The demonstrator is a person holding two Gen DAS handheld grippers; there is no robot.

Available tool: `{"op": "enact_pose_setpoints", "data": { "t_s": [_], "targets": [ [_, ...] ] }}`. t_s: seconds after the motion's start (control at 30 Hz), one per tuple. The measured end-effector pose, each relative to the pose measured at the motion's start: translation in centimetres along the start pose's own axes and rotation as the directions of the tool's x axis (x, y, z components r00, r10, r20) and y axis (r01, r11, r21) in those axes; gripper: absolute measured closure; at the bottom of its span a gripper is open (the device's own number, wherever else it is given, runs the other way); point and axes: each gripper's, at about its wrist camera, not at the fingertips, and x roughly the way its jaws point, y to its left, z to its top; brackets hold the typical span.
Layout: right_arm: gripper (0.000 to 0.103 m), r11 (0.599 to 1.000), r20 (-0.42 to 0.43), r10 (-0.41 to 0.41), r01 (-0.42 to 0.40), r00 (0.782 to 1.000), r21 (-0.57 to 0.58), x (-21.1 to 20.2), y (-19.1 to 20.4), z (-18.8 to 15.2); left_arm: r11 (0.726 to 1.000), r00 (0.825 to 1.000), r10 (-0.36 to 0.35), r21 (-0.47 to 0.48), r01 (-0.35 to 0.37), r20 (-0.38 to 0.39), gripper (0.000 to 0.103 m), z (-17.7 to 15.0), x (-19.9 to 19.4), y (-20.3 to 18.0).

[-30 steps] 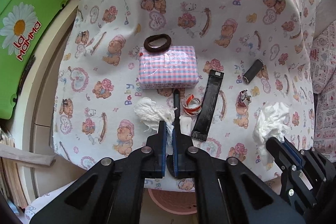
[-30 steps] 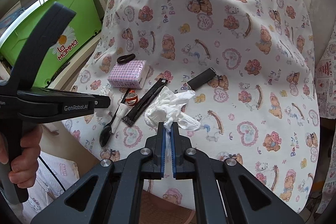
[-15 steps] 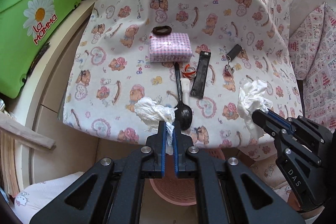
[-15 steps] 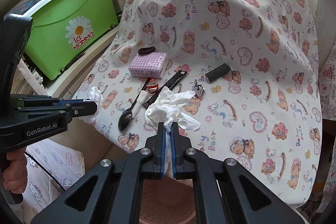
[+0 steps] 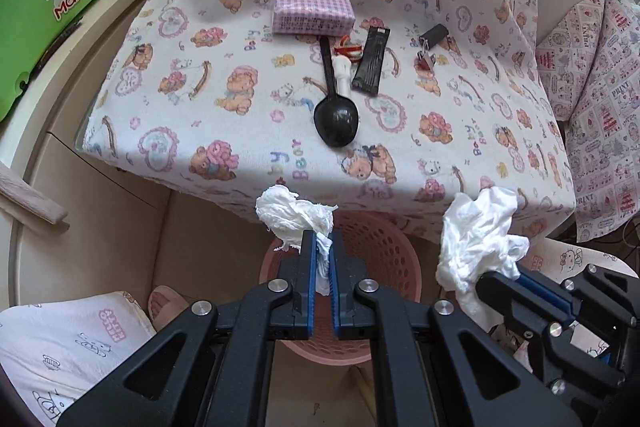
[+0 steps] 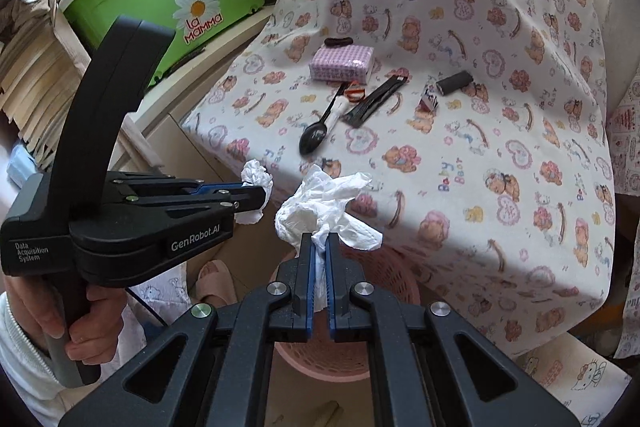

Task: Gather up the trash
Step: 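Carry both tissues over the pink wastebasket and open both tools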

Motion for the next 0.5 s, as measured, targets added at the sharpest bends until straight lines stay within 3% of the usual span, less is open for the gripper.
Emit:
{"op": "enact_pose_setpoints", "data": {
  "t_s": [0.2,0.37,0.5],
  "targets": [
    [0.098,0.999,-0.087,0.03,-0.029,0.996,0.019,2.8,0.8,-2.9,0.999,0.995,0.012,0.053,-0.007,-0.097,0.098,-1.7,2.7,0.0],
    [0.098,0.998,-0.158,-0.003,0.013,0.987,0.061,6.6,-0.2,-4.7,0.998,0.981,0.036,0.054,-0.026,-0.191,0.098,-2.4,6.8,0.5],
    [0.098,0.992,-0.198,-0.035,0.059,0.98,0.114,9.5,-1.5,-5.9,0.999,0.975,0.035,0.038,-0.027,-0.221,0.097,-3.0,8.9,1.2]
  ]
}}
